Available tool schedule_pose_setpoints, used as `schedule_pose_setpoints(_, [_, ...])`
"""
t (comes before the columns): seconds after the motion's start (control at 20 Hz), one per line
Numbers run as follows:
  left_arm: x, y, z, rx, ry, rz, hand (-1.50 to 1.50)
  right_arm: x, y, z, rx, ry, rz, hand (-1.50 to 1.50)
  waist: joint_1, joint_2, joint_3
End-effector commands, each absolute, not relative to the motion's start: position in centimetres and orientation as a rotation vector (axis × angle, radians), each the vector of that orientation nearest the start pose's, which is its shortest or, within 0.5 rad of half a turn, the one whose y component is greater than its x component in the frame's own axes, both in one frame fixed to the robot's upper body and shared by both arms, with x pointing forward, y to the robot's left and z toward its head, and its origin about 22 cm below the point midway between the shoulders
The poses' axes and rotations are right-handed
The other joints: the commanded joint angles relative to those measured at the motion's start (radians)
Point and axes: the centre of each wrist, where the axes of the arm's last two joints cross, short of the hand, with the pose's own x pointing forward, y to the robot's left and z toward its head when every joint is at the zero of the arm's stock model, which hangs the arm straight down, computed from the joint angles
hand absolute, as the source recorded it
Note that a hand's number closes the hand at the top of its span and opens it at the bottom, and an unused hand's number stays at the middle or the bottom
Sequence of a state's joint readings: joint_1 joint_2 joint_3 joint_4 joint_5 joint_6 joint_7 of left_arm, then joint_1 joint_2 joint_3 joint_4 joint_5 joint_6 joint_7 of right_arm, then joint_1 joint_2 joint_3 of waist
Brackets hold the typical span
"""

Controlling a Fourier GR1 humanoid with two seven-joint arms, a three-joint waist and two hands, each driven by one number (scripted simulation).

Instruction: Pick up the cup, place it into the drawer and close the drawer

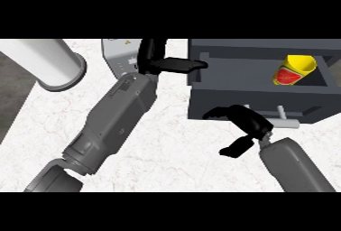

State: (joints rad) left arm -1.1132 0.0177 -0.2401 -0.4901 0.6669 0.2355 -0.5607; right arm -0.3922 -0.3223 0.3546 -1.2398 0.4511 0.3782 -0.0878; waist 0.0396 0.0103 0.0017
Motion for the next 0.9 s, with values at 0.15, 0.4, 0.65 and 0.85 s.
schedule_pose_setpoints(0.15, [42.8,11.5,8.1,-0.352,-1.912,0.089,-1.5,36.0,-24.0,-1.3,-0.156,-1.344,1.245,1.5,0.041,-0.001,0.001])
schedule_pose_setpoints(0.4, [42.4,12.5,7.8,-0.373,-1.917,0.079,-1.5,39.6,-24.7,1.2,-0.219,-1.468,1.12,1.5,0.079,0.009,0.003])
schedule_pose_setpoints(0.65, [41.8,14.6,6.5,-0.37,-1.902,0.079,-1.5,42.4,-26.2,5.1,-0.293,-1.571,0.988,1.5,0.097,0.019,0.003])
schedule_pose_setpoints(0.85, [41.7,15.5,6.7,-0.391,-1.899,0.029,-1.5,43.9,-28.2,8.9,-0.356,-1.593,0.886,1.5,0.129,0.028,0.003])
